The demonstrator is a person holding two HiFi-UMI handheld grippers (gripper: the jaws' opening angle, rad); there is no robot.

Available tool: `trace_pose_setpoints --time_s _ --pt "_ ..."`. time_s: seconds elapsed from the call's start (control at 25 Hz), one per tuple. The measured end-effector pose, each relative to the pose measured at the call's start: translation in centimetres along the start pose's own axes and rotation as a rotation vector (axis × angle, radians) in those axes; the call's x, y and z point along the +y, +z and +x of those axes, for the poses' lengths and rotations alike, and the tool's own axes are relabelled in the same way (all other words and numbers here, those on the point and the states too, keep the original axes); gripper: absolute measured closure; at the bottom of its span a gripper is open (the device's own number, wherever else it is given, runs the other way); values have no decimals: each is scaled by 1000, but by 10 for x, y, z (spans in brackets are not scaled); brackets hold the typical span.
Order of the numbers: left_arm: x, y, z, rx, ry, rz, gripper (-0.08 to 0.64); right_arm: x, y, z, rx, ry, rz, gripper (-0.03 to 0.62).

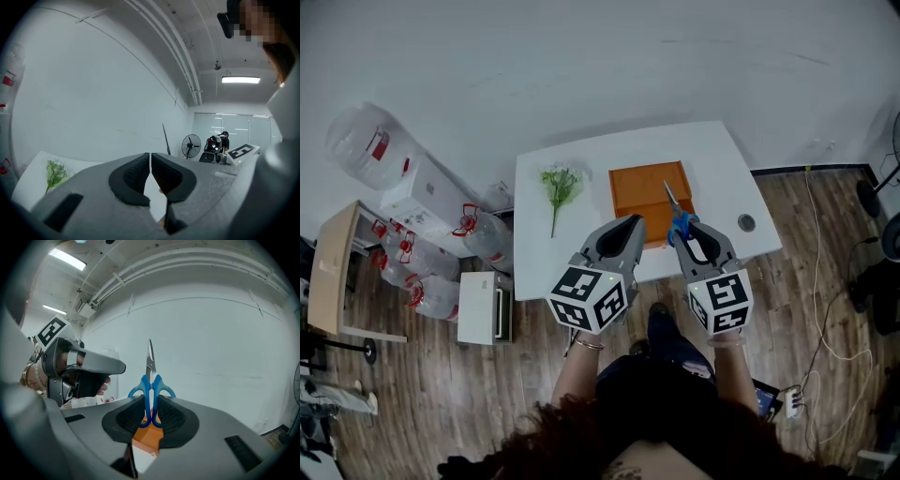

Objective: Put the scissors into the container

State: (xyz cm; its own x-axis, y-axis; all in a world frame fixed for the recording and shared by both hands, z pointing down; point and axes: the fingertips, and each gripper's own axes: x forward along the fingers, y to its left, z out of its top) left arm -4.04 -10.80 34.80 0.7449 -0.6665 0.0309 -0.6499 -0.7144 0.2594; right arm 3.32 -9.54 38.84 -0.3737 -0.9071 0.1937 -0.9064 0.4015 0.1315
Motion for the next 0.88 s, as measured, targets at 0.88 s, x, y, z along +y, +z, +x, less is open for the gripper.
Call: trace_pose_setpoints --time_s 0.88 --pt "54 26 94 4 52 33 534 -52 -60 99 216 171 -220 516"
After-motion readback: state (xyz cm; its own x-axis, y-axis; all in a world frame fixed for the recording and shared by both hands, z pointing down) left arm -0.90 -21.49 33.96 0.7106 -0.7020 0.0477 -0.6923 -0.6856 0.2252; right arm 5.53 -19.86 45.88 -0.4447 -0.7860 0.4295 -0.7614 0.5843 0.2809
